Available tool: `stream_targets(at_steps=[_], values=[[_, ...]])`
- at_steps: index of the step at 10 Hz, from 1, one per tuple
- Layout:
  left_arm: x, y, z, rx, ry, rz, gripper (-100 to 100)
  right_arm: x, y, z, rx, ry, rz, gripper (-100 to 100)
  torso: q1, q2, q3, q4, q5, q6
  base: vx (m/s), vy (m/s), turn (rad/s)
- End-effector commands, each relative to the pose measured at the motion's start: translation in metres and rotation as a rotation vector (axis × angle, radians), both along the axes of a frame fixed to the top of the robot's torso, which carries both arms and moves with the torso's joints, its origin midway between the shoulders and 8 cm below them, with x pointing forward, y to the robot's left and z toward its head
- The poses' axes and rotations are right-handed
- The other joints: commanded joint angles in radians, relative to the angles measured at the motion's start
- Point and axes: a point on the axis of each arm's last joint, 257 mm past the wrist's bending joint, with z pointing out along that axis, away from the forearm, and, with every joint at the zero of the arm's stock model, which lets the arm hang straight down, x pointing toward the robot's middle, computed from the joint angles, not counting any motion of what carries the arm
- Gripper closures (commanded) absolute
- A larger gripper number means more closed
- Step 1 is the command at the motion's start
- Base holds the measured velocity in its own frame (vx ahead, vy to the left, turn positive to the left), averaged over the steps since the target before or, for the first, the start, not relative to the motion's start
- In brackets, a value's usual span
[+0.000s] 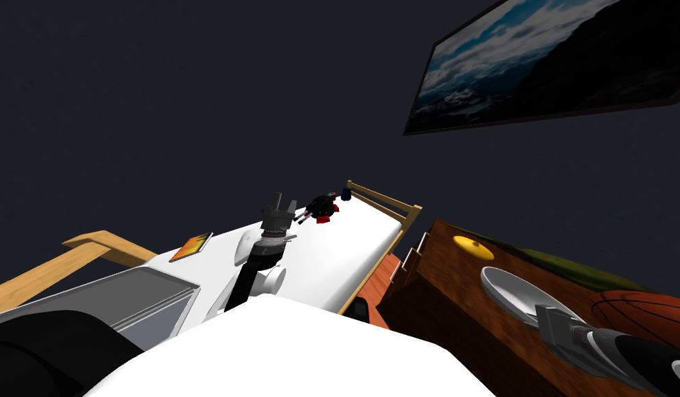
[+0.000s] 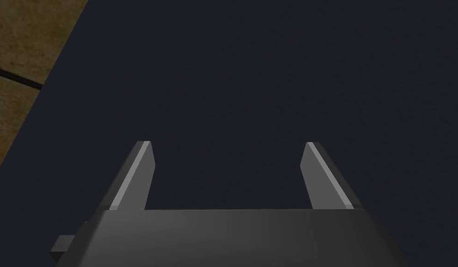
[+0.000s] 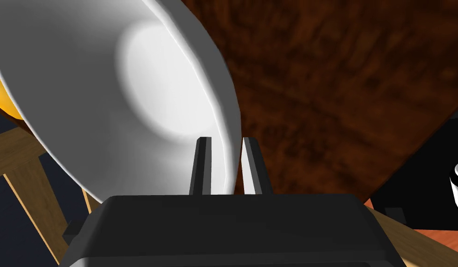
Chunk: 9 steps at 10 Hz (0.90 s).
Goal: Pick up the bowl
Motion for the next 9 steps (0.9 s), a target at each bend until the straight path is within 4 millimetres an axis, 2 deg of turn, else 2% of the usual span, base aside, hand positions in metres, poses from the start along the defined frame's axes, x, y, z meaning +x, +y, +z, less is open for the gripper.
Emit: stream_targets(at_steps=[1,2,4,5,6,7,8,9], values=[[0.0,0.0,0.0,0.0,0.0,0.0,0,0.0,0.0,0.0,0.0,0.0,0.0,0,0.0,0.0,0.0,0.0,0.0,0.0,0.0,0.0,0.0],[0.0,0.0,0.0,0.0,0.0,0.0,0,0.009,0.001,0.005,-0.002,0.0,0.009,100,0.0,0.0,0.0,0.0,0.0,0.0,-0.025,0.001,-0.067],[0.0,0.0,0.0,0.0,0.0,0.0,0,0.009,0.001,0.005,-0.002,0.0,0.009,100,0.001,0.002,0.001,0.0,0.001,0.0,-0.024,0.005,-0.014],[0.0,0.0,0.0,0.0,0.0,0.0,0,0.025,0.005,0.014,-0.002,-0.002,0.02,100,0.002,0.002,0.001,0.0,0.001,0.0,-0.054,0.012,-0.073],[0.0,0.0,0.0,0.0,0.0,0.0,0,0.025,0.005,0.014,-0.002,-0.002,0.02,100,0.003,0.004,0.002,0.001,0.002,0.0,-0.07,0.014,-0.043],[0.0,0.0,0.0,0.0,0.0,0.0,0,0.038,0.009,0.021,-0.002,-0.003,0.028,100,0.003,0.005,0.003,0.001,0.002,0.0,-0.083,0.013,-0.06],[0.0,0.0,0.0,0.0,0.0,0.0,0,0.03,0.006,0.017,-0.002,-0.006,0.023,100,0.004,0.006,0.003,0.002,0.003,0.0,-0.038,0.006,-0.01],[0.0,0.0,0.0,0.0,0.0,0.0,0,0.031,0.006,0.017,-0.002,-0.004,0.024,0,0.004,0.004,0.003,0.001,0.003,0.0,-0.006,0.001,-0.002]])
